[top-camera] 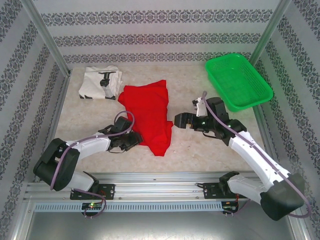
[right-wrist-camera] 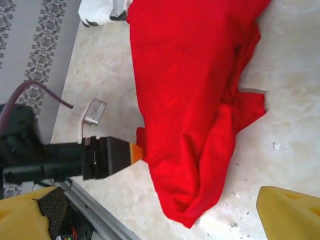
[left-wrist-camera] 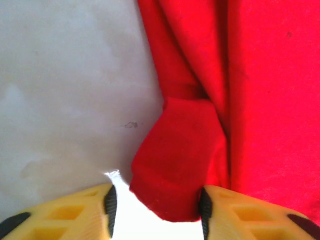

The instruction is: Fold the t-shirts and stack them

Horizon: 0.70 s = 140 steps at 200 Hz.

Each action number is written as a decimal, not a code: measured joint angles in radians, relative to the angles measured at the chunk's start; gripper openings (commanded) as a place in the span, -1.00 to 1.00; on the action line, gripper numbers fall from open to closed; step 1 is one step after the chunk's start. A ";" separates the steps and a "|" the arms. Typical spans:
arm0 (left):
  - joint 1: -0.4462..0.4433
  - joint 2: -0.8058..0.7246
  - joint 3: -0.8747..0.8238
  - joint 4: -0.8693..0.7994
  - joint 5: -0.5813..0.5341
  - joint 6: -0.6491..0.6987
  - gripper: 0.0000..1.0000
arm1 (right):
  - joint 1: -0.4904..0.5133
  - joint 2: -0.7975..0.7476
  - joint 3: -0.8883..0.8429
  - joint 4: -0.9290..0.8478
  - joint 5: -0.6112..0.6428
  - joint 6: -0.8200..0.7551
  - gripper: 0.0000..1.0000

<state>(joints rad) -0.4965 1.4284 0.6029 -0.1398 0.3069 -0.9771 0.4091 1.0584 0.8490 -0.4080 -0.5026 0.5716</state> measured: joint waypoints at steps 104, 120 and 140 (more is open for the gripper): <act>0.000 -0.080 0.261 -0.156 -0.050 0.114 -1.00 | 0.108 -0.042 -0.073 -0.006 0.045 0.055 0.96; 0.000 -0.161 0.325 -0.230 -0.054 0.143 -1.00 | 0.120 0.015 -0.073 -0.005 0.044 0.063 0.96; 0.000 -0.220 0.418 -0.285 -0.053 0.173 -1.00 | 0.151 0.101 -0.071 0.005 0.038 0.075 0.93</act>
<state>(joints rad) -0.4965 1.2079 1.0210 -0.4252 0.2539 -0.8043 0.5606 1.1591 0.7784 -0.4030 -0.4648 0.6468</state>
